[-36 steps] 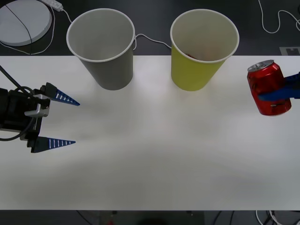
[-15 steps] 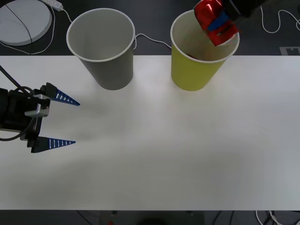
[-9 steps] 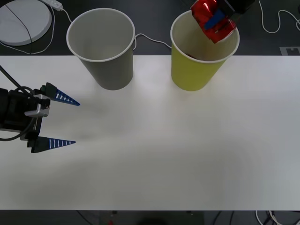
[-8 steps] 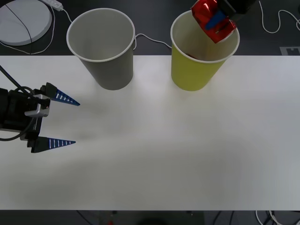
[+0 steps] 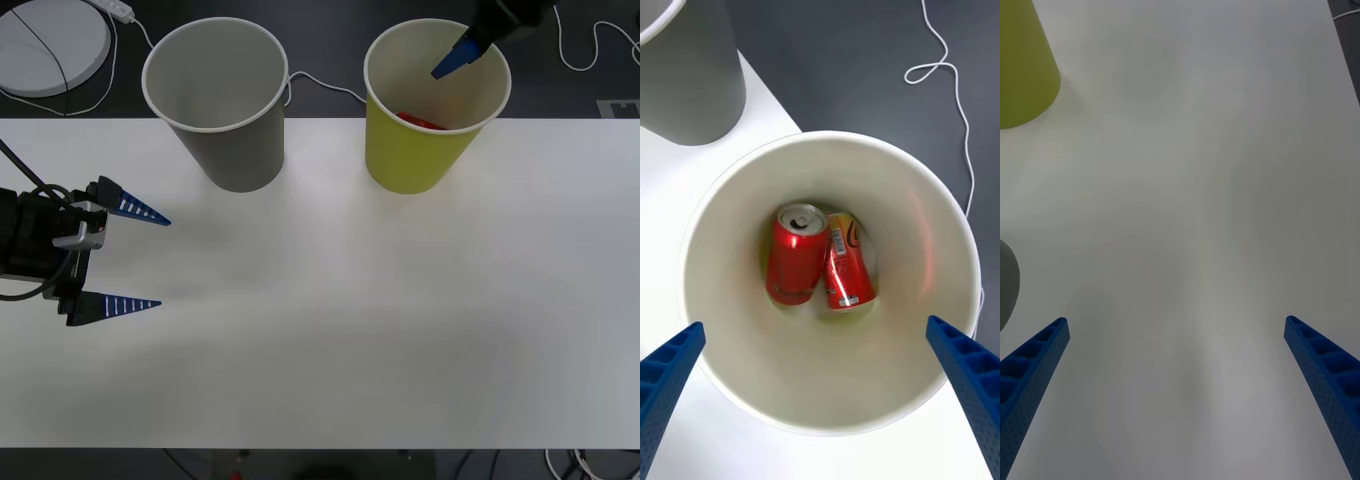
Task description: Put the can into the green bin and the plastic bottle into the gray bin
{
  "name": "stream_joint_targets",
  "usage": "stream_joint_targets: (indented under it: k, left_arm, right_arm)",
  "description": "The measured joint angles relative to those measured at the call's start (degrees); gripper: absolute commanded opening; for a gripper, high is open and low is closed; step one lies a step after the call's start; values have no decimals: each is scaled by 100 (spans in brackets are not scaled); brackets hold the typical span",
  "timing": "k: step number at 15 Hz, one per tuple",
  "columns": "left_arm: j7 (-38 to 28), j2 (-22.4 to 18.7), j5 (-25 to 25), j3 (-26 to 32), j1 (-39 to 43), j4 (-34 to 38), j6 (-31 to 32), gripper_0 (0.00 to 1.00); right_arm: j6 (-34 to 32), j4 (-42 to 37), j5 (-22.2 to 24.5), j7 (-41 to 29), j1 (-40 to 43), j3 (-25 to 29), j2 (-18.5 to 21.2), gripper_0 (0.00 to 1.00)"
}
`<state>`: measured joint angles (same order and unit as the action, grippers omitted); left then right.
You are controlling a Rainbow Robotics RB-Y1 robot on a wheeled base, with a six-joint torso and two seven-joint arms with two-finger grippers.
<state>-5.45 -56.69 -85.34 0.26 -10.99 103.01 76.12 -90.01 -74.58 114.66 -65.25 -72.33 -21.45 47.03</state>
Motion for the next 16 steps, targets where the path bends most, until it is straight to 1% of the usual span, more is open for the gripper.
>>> stream_joint_targets:
  k: [2, 4, 8, 10, 14, 16]
  left_arm:
    - [0, 0, 0, 0, 0, 0, 0, 100]
    - [0, 0, 0, 0, 0, 0, 0, 100]
    - [0, 0, 0, 0, 0, 0, 0, 100]
    - [0, 0, 0, 0, 0, 0, 0, 100]
    - [0, 0, 0, 0, 0, 0, 0, 100]
    - [0, 0, 0, 0, 0, 0, 0, 100]
  right_arm:
    - [0, -27, -350, 52, 60, 58, 167, 100]
    - [0, -268, -601, 123, 331, 318, 331, 100]
    - [0, -1413, -841, 233, 1399, 1223, 642, 100]
    - [0, -1871, -1172, 407, 1980, 1703, 777, 100]
    - [0, -2045, -1966, 1432, 2835, 2391, 945, 100]
    - [1, -2084, -2269, 1974, 3250, 2699, 989, 100]
